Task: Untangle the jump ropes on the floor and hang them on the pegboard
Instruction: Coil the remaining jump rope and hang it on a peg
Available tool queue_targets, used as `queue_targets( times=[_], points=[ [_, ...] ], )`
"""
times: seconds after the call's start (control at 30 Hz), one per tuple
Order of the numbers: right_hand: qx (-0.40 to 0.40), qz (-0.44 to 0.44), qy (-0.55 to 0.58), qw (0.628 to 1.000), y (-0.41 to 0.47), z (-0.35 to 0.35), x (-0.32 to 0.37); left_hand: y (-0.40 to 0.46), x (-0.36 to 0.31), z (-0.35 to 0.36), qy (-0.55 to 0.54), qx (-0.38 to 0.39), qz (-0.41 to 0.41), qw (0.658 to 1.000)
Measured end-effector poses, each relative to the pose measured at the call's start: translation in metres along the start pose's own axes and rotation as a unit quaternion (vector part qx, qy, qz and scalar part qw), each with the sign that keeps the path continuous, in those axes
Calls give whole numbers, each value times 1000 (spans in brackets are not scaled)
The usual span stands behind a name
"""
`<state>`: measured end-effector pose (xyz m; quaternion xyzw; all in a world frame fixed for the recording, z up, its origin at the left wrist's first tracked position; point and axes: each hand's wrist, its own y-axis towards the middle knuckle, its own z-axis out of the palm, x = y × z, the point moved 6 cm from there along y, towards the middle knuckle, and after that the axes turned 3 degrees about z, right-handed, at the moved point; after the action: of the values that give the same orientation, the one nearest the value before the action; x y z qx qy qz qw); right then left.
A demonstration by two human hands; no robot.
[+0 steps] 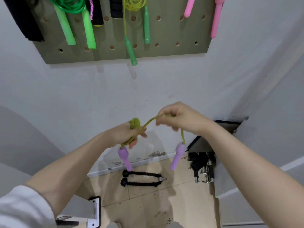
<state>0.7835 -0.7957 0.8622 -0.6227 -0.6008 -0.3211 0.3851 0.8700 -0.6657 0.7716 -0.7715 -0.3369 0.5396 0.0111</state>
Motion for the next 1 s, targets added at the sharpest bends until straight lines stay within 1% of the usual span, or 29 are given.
queue_targets(
  times=[0.03,0.07,0.13,0.17,0.2,0.23,0.27,0.3,0.33,0.37,0.43,0.47,0.5,0.57,0.6,0.63,0.67,0.7,0.73,0.77,0.83,0.9,0.97,1.0],
  points=[
    [-61,-1,19,998,2,-17,-2,-4,0,12,-50,66,-8,997],
    [-115,2,31,993,5,-31,-5,-8,-3,22,-114,125,-7,986],
    [-211,17,59,976,10,-51,-19,-15,-20,36,-221,217,34,950],
    [-246,29,75,966,13,-55,-28,-20,-32,41,-261,260,65,927],
    [-263,43,87,960,15,-54,-39,-24,-44,43,-298,299,101,901],
    [-256,59,90,961,18,-48,-48,-28,-56,42,-324,328,143,876],
    [-227,78,91,967,21,-37,-58,-31,-65,40,-337,342,184,858],
    [-178,102,92,974,24,-21,-66,-31,-71,36,-346,332,219,849],
    [-121,126,95,980,25,-2,-72,-30,-74,31,-359,300,239,851],
    [-67,143,91,983,24,17,-73,-27,-77,24,-373,247,247,860],
    [11,152,65,986,19,47,-71,-17,-75,7,-384,93,230,889],
    [45,148,46,987,16,60,-70,-11,-70,-2,-382,15,206,901],
    [83,147,31,985,13,70,-70,-7,-65,-8,-380,-46,175,907],
    [150,155,10,976,6,83,-66,0,-54,-13,-348,-117,123,922],
    [172,150,-28,973,4,84,-61,1,-51,-13,-294,-129,105,941],
    [182,132,-91,970,5,80,-54,2,-48,-10,-212,-125,92,965],
    [180,106,-175,962,7,74,-46,2,-46,-5,-123,-113,79,983],
    [160,77,-255,951,8,66,-37,2,-45,-1,-52,-106,70,991],
    [128,58,-319,938,10,55,-28,1,-46,1,-10,-108,66,992],
    [82,42,-362,927,10,43,-19,1,-48,1,3,-116,69,991],
    [-18,21,-400,916,8,22,-5,1,-54,-2,-11,-138,74,988],
    [-92,0,-378,921,5,12,3,1,-61,-4,-42,-120,70,989],
    [-137,4,-268,954,5,6,3,0,-64,-3,-57,-57,60,995],
    [-138,12,-204,969,5,4,0,-2,-65,0,-62,-12,58,996]
  ],
)
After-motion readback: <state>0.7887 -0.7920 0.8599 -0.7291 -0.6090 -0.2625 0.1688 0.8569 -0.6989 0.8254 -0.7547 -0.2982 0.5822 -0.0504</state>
